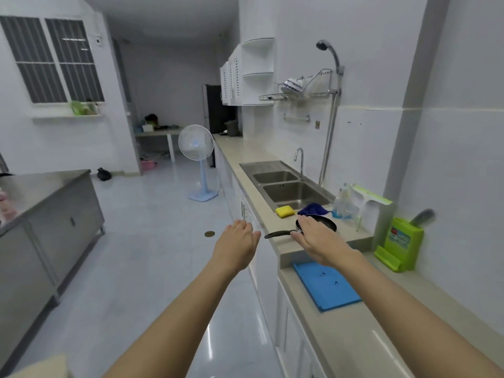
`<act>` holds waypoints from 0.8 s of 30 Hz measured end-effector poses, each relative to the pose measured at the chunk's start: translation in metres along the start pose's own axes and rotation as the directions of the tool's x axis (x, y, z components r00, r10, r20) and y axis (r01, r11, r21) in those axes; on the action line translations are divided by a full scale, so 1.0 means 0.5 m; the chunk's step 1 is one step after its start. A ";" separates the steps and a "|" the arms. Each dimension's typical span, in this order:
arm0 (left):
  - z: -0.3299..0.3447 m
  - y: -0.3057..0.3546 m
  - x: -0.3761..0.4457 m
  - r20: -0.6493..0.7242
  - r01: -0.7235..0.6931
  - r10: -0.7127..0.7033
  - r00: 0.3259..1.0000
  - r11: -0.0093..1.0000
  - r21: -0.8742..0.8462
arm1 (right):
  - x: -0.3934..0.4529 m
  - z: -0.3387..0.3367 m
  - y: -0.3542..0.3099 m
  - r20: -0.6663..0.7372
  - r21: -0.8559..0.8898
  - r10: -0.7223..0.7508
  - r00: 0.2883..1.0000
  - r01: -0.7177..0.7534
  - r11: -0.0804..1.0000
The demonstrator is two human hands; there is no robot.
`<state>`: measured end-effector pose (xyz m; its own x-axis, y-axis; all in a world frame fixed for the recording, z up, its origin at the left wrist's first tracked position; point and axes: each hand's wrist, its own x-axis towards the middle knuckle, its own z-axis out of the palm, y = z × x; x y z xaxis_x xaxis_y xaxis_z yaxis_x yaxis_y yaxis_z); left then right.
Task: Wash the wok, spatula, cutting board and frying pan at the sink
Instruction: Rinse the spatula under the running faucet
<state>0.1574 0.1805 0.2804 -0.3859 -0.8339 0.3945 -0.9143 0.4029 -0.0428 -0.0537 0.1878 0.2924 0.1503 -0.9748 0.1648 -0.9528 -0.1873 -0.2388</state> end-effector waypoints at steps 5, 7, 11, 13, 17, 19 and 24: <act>0.099 -0.097 0.195 0.060 0.013 -0.013 0.998 1.000 0.004 | 0.249 0.045 0.074 0.074 0.001 0.009 0.997 -0.009 1.000; 0.136 -0.132 0.254 0.076 0.012 -0.011 0.997 1.000 -0.009 | 0.328 0.068 0.098 0.088 0.011 0.039 0.995 -0.041 0.999; 0.221 -0.214 0.357 0.124 0.065 -0.058 0.991 0.996 -0.055 | 0.475 0.137 0.127 0.118 0.055 0.060 0.991 -0.067 0.996; 0.272 -0.258 0.408 0.171 0.078 -0.068 0.983 0.996 -0.050 | 0.542 0.173 0.134 0.130 0.067 0.080 0.988 -0.089 0.994; 0.372 -0.356 0.529 0.226 0.084 -0.061 0.972 0.992 -0.090 | 0.683 0.248 0.153 0.174 0.085 0.120 0.977 -0.136 0.987; 0.410 -0.409 0.605 0.252 0.102 -0.064 0.966 0.985 -0.143 | 0.759 0.280 0.164 0.180 0.102 0.153 0.972 -0.173 0.980; 0.519 -0.532 0.806 0.277 -0.021 0.074 0.958 0.982 -0.190 | 0.940 0.349 0.185 0.170 0.121 0.230 0.958 -0.252 0.960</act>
<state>0.2132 -0.3605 0.2126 -0.4719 -0.8734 0.1201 -0.8658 0.4848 0.1242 -0.0252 -0.3089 0.1808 -0.0306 -0.9977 -0.0600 -0.9207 0.0515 -0.3868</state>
